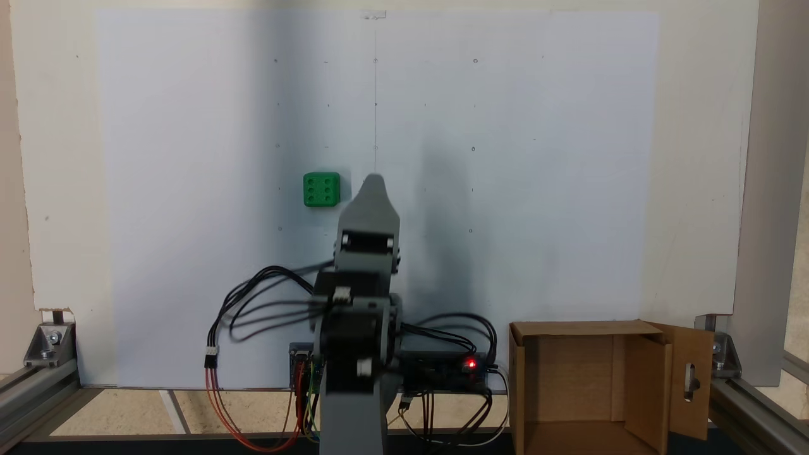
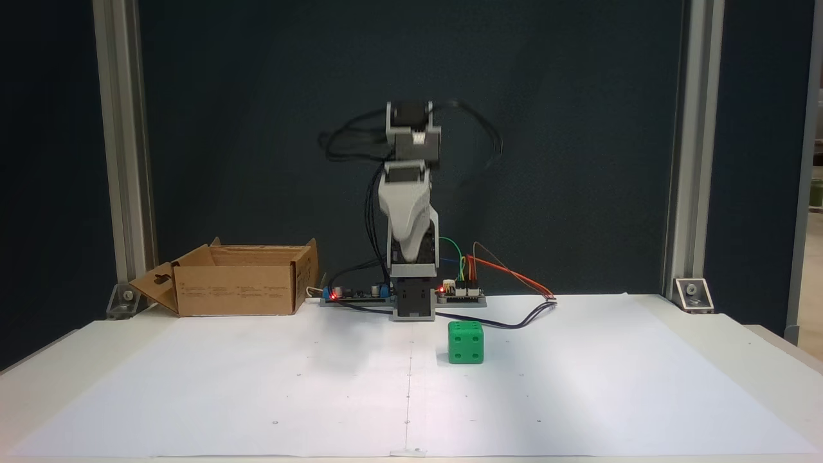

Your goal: Grasp a green dice and put it in the bin.

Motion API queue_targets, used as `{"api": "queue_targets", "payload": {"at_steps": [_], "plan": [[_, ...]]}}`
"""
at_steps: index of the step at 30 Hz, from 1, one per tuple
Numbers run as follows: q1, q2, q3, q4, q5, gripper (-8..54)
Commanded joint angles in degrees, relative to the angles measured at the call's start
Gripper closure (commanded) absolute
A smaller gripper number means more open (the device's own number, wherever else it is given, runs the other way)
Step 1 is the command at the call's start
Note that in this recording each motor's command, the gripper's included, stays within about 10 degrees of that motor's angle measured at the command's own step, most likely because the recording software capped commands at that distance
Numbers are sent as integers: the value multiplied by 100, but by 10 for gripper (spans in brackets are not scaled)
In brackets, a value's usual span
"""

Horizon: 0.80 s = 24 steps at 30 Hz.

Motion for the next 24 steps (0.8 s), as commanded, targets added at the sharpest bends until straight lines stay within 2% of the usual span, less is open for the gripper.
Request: {"api": "queue_targets", "payload": {"at_steps": [1, 4, 13, 24], "plan": [[-105, 18, -668, 921, 220, 25], [-360, -334, -1195, 1450, 571, 25], [-923, -949, -1881, 1415, 1907, 24], [-2057, -2241, -2188, 1362, 2364, 15]]}}
